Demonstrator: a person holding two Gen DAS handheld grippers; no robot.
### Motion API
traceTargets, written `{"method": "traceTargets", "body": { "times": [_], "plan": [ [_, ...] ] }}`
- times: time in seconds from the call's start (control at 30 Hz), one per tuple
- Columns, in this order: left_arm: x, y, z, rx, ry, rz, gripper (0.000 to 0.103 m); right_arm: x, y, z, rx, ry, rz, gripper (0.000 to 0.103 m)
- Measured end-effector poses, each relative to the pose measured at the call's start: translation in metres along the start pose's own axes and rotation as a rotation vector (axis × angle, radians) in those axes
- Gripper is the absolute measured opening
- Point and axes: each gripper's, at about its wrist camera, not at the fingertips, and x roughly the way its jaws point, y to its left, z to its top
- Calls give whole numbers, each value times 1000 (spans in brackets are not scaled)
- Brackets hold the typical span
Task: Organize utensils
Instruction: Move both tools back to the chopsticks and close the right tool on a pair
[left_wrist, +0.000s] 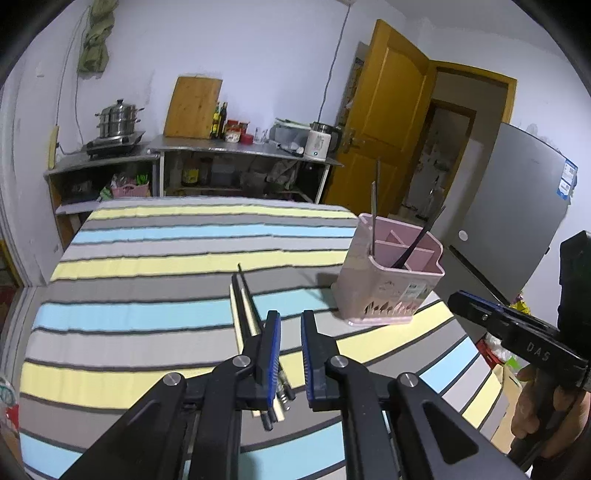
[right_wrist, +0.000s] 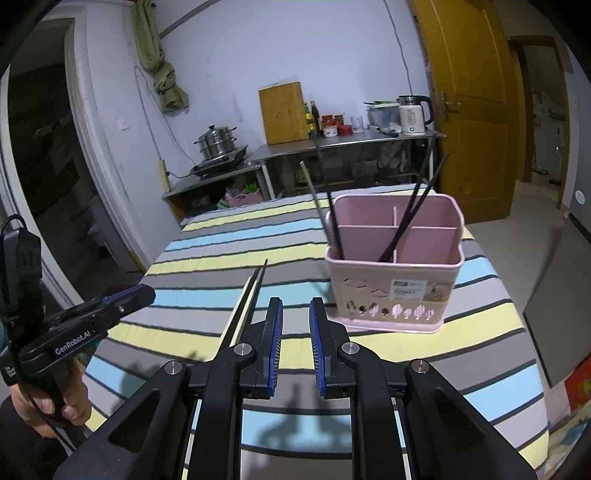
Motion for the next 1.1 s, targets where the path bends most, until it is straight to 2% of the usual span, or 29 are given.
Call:
{"method": "traceTargets", "body": {
  "times": [0.23, 0.3, 0.37, 0.77, 0.9, 1.0, 1.1],
  "plan": [
    [21, 17, -14, -30, 53, 29, 12, 19, 9, -11, -16, 50, 22, 15],
    [30, 22, -17, -40, 71, 37, 20, 26, 11, -14, -21, 67, 27, 15],
    [43, 28, -21, -47, 97, 46, 22, 34, 13, -17, -25, 85, 32, 15],
    [118, 51, -32, -58, 196, 99, 23, 84, 21, -26, -46, 179, 54, 15],
    [135, 54, -34, -51, 216, 107, 23, 95, 22, -29, -46, 201, 58, 15],
    [147, 55, -36, -37, 241, 140, 23, 101, 21, -28, -46, 211, 59, 15],
    [150, 51, -36, -12, 225, 155, 24, 105, 21, -29, -46, 218, 56, 15]
  ]
}}
